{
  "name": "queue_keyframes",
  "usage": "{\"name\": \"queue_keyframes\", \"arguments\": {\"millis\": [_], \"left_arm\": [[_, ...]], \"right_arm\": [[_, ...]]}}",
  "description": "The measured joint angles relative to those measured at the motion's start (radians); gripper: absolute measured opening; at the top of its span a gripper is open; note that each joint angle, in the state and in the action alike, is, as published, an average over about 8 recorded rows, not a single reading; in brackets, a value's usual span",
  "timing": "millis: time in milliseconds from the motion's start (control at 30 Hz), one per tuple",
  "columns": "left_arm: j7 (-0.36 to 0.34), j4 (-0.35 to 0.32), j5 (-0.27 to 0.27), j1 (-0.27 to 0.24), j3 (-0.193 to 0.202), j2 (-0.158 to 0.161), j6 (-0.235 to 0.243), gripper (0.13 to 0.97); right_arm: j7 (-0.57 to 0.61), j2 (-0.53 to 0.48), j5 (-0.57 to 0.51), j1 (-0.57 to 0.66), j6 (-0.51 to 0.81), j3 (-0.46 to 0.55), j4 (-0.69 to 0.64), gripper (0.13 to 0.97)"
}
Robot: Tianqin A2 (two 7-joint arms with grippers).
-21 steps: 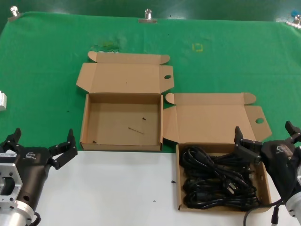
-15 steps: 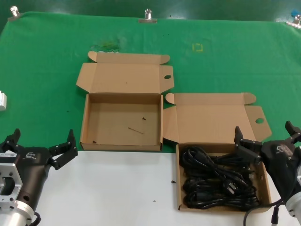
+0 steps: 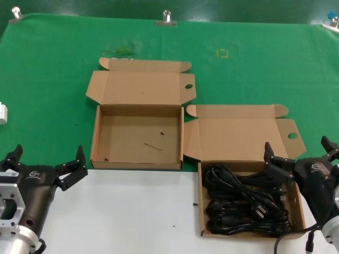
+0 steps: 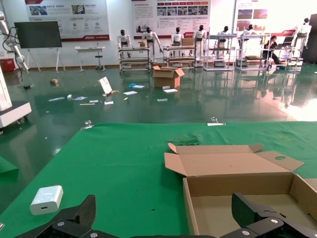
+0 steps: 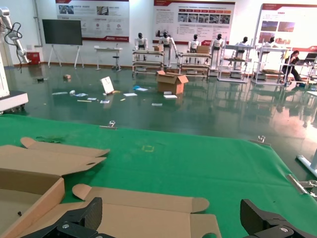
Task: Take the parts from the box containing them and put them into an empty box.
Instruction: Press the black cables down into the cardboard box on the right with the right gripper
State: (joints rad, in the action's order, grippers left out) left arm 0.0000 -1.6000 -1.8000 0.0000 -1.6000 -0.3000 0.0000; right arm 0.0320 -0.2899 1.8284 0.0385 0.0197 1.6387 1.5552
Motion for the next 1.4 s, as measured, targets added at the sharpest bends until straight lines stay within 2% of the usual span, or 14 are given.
{"name": "queue_keyframes", "arguments": {"millis": [267, 533, 667, 967, 1400], "left_arm": [[0.000, 0.000, 0.000, 0.000, 0.000, 0.000, 0.000, 0.961], [0.000, 0.000, 0.000, 0.000, 0.000, 0.000, 0.000, 0.901], [0.000, 0.000, 0.000, 0.000, 0.000, 0.000, 0.000, 0.901], [0.000, 0.000, 0.000, 0.000, 0.000, 0.000, 0.000, 0.774], [0.000, 0.000, 0.000, 0.000, 0.000, 0.000, 0.000, 0.479]], "right_arm": [[0.000, 0.000, 0.000, 0.000, 0.000, 0.000, 0.000, 0.966], [0.000, 0.000, 0.000, 0.000, 0.000, 0.000, 0.000, 0.966], [0.000, 0.000, 0.000, 0.000, 0.000, 0.000, 0.000, 0.966], [0.000, 0.000, 0.000, 0.000, 0.000, 0.000, 0.000, 0.966], [0.000, 0.000, 0.000, 0.000, 0.000, 0.000, 0.000, 0.966]]}}
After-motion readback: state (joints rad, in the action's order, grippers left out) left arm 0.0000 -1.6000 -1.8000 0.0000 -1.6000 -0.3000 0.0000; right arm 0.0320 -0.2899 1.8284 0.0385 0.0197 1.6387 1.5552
